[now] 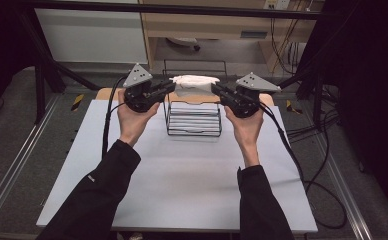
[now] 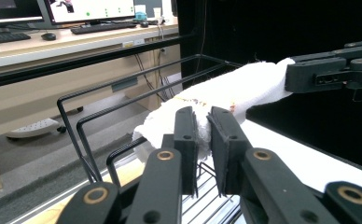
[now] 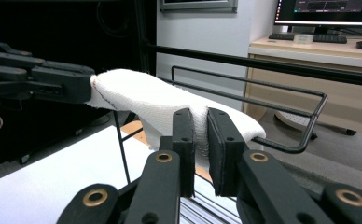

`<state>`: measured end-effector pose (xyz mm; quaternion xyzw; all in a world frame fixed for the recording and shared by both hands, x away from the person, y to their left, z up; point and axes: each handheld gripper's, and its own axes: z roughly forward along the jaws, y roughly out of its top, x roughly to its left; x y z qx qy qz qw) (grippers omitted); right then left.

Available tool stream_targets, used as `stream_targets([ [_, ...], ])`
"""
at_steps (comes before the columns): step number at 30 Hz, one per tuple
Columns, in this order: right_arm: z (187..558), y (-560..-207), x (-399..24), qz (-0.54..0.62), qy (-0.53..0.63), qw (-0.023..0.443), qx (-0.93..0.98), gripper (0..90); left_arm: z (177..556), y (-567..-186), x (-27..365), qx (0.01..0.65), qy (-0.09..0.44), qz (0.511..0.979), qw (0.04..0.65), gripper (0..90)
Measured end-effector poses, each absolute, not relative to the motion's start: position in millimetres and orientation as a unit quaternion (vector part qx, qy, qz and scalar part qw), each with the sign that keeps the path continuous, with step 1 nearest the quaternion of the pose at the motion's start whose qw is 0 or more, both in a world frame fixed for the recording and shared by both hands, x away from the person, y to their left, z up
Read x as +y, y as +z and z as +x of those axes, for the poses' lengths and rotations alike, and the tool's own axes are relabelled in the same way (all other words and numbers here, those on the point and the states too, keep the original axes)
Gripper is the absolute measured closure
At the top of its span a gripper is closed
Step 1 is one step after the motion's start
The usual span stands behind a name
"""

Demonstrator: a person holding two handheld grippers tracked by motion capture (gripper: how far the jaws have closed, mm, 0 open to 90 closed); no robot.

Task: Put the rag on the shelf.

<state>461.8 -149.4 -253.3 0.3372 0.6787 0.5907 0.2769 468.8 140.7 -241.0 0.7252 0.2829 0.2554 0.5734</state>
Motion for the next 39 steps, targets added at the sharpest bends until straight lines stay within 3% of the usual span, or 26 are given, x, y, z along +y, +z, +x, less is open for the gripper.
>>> stream_targets([
  [7, 461.7, -258.4, -150.8, 0.337, 0.585, 0.278, 0.684, 82.3, 468.5, -219.3, 148.9, 0.297, 0.256, 0.710, 0.585, 77.3],
  [13, 460.7, -261.8, -150.9, 0.333, 0.584, 0.278, 0.686, 82.2, 483.5, -208.5, 139.9, 0.316, 0.240, 0.723, 0.566, 85.9],
  [16, 460.3, -261.9, -151.0, 0.331, 0.583, 0.279, 0.687, 82.2, 490.1, -211.3, 132.8, 0.319, 0.228, 0.732, 0.558, 89.6],
  [33, 460.0, -271.7, -155.2, 0.335, 0.582, 0.269, 0.690, 80.1, 493.4, -244.3, 121.3, 0.309, 0.203, 0.768, 0.522, 89.9],
  [39, 455.1, -267.9, -157.3, 0.335, 0.591, 0.263, 0.685, 70.6, 495.0, -246.5, 120.7, 0.311, 0.207, 0.768, 0.520, 90.0],
])
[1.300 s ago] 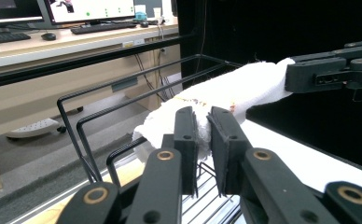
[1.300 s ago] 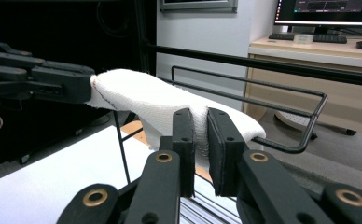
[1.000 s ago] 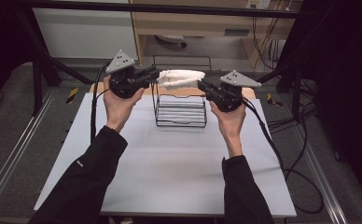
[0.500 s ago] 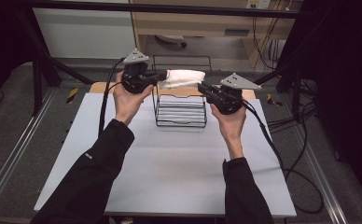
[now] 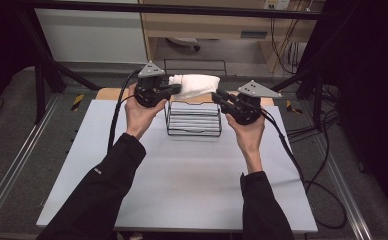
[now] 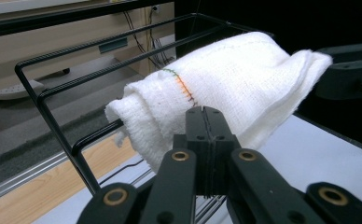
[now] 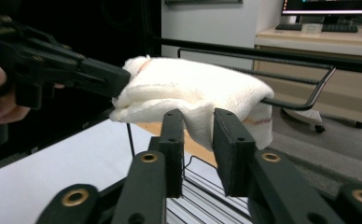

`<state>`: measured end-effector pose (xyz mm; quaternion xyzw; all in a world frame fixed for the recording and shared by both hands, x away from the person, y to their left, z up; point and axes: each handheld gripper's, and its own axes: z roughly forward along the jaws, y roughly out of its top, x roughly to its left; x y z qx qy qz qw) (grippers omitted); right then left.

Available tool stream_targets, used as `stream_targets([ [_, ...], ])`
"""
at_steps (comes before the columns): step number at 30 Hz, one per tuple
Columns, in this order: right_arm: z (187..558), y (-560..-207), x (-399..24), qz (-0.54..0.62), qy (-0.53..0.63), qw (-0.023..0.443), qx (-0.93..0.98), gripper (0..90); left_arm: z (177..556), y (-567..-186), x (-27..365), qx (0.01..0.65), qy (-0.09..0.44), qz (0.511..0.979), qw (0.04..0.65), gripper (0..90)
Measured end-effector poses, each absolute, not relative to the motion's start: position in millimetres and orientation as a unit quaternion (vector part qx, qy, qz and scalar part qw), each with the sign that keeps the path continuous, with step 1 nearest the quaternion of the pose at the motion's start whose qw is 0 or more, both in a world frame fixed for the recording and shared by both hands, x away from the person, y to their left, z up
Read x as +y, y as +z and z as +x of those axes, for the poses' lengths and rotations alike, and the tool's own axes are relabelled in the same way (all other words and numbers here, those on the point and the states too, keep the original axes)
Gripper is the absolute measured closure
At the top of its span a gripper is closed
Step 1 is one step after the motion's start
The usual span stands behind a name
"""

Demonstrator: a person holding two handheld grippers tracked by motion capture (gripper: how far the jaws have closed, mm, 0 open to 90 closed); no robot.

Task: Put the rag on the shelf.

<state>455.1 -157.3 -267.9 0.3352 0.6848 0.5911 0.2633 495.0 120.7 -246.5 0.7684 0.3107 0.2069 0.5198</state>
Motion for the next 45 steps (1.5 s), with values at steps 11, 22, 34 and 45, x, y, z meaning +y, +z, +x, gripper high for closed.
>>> stream_targets([
  [11, 456.7, -244.2, -148.2, 0.321, 0.586, 0.256, 0.699, 81.8, 498.1, -255.8, 118.4, 0.312, 0.211, 0.774, 0.508, 90.0],
  [22, 475.0, -273.2, -141.8, 0.361, 0.545, 0.248, 0.715, 90.0, 501.2, -262.3, 114.8, 0.313, 0.217, 0.777, 0.501, 90.0],
  [34, 483.4, -282.4, -141.4, 0.369, 0.542, 0.260, 0.709, 86.5, 504.5, -265.6, 114.2, 0.314, 0.216, 0.777, 0.502, 89.8],
  [45, 463.0, -270.1, -154.1, 0.357, 0.560, 0.256, 0.702, 70.0, 490.6, -261.4, 127.4, 0.313, 0.207, 0.778, 0.504, 77.6],
])
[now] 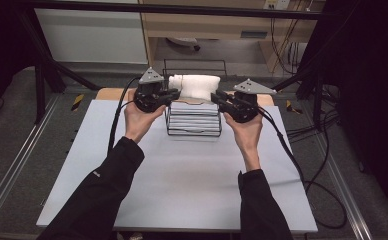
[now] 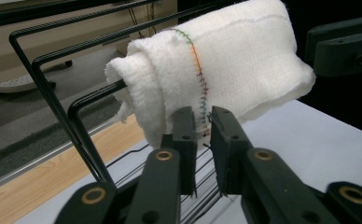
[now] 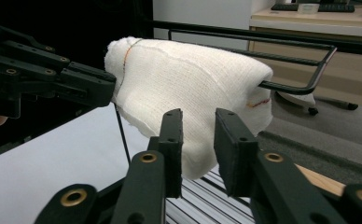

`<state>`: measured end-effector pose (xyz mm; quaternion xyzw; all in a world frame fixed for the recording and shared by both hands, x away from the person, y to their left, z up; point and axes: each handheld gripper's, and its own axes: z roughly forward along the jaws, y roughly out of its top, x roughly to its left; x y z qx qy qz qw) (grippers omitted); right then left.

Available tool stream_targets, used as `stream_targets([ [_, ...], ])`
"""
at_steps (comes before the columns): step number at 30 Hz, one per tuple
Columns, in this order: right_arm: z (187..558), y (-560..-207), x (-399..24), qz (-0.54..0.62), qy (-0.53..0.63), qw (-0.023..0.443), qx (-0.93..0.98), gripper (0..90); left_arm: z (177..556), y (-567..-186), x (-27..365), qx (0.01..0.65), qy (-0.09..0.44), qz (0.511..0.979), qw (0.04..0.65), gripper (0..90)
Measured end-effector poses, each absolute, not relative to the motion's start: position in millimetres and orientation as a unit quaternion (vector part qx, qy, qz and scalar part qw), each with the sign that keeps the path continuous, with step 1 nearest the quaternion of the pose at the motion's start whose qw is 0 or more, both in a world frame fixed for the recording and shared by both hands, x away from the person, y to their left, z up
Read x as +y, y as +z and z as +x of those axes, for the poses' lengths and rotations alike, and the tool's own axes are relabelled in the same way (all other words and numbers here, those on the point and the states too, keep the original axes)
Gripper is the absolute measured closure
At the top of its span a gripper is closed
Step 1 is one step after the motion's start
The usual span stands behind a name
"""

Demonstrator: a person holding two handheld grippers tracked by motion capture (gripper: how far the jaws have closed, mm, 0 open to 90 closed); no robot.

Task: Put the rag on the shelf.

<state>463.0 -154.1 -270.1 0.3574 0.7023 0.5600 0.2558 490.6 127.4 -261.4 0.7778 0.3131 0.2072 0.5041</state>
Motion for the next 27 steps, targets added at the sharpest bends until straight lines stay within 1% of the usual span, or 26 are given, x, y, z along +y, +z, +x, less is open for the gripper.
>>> stream_targets([
  [8, 451.2, -266.1, -168.1, 0.369, 0.556, 0.250, 0.702, 47.7, 475.7, -265.5, 141.7, 0.311, 0.197, 0.783, 0.501, 59.8],
  [12, 445.2, -268.7, -175.5, 0.374, 0.554, 0.240, 0.704, 33.7, 468.7, -271.3, 150.8, 0.311, 0.197, 0.788, 0.493, 49.7],
  [18, 437.2, -278.5, -186.1, 0.383, 0.541, 0.227, 0.713, 18.7, 457.4, -285.3, 168.0, 0.316, 0.186, 0.795, 0.483, 35.0],
  [27, 428.5, -302.3, -199.2, 0.393, 0.529, 0.203, 0.724, 7.9, 441.4, -313.9, 196.9, 0.332, 0.188, 0.800, 0.464, 16.9],
])
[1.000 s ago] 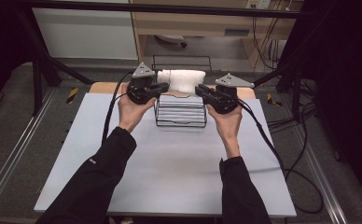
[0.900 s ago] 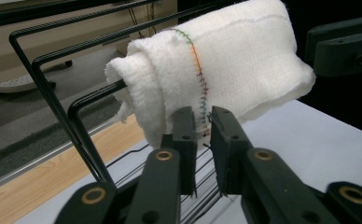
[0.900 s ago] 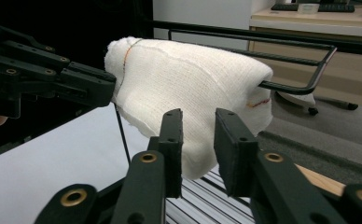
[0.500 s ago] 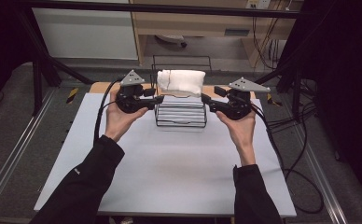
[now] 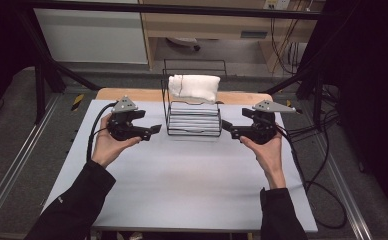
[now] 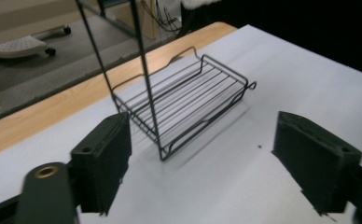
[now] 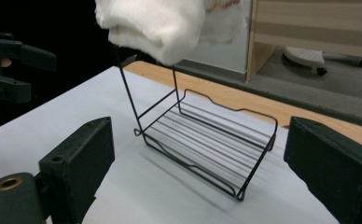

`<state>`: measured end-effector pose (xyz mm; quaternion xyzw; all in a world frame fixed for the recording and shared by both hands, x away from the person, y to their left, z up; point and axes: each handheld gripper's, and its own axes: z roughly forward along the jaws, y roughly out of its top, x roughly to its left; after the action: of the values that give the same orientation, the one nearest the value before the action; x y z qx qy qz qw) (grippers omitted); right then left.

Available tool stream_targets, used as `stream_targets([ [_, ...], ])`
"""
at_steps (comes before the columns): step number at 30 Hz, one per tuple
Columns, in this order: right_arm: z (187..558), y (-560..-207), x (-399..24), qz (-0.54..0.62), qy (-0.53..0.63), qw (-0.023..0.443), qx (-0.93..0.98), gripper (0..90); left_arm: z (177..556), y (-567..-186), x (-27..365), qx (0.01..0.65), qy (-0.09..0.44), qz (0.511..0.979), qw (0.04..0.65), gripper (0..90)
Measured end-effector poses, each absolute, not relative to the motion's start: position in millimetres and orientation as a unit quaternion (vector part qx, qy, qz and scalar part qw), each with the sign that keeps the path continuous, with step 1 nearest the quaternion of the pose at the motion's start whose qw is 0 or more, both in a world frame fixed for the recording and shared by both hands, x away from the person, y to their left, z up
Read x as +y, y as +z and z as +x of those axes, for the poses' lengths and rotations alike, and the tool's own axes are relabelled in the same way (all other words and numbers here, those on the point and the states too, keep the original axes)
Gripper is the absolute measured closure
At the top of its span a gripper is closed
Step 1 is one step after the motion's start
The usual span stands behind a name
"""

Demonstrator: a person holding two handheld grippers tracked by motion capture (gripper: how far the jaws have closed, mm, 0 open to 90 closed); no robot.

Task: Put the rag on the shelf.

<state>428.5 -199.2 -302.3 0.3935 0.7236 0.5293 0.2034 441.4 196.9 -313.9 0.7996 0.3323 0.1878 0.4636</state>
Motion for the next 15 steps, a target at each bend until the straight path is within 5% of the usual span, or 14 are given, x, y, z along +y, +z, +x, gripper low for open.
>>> stream_targets([
  [6, 419.2, -320.6, -202.8, 0.392, 0.522, 0.192, 0.733, 4.3, 427.5, -335.8, 216.7, 0.352, 0.187, 0.798, 0.452, 6.2],
  [15, 406.7, -349.4, -211.0, 0.394, 0.514, 0.173, 0.743, 1.8, 403.8, -367.9, 247.2, 0.364, 0.177, 0.795, 0.453, 5.0],
])
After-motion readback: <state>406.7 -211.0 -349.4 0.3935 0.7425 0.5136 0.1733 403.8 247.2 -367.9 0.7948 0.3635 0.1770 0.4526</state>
